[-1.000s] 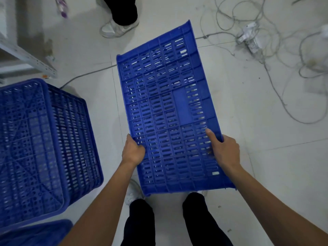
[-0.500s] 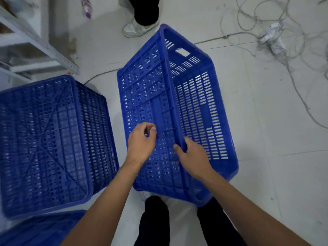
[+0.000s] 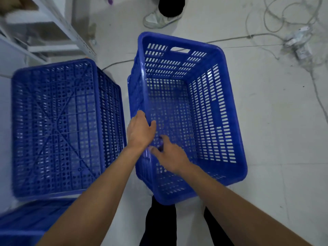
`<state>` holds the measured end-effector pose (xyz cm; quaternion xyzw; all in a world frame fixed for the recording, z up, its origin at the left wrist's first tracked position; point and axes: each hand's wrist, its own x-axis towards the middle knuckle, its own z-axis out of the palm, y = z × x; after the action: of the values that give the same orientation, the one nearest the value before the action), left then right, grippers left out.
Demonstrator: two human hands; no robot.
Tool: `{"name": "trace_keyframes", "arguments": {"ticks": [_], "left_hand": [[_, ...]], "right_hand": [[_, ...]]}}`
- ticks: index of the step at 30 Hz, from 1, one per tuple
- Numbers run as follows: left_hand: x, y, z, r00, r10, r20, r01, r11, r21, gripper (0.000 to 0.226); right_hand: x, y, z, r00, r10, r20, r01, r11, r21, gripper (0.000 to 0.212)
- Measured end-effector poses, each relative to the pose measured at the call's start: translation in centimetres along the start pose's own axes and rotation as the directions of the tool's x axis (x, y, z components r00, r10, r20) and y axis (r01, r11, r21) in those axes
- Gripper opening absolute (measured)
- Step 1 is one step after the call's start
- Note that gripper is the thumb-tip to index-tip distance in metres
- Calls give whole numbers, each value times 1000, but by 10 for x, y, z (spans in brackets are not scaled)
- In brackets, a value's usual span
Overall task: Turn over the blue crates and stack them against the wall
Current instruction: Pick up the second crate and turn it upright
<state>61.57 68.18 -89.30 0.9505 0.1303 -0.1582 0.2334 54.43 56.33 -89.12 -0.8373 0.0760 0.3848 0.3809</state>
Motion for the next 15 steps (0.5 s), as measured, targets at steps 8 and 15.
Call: {"name": "trace_keyframes", "arguments": {"ticks": [8, 15], "left_hand": [[13, -40, 2, 989, -121, 81, 119, 992, 31, 24], [32, -48, 21, 943, -219, 250, 240, 969, -58, 13]], "right_hand": [[30, 62, -60, 975, 215, -54, -221, 963, -155, 76], [37, 112, -108, 937, 282, -208, -332, 903, -273, 54]]}}
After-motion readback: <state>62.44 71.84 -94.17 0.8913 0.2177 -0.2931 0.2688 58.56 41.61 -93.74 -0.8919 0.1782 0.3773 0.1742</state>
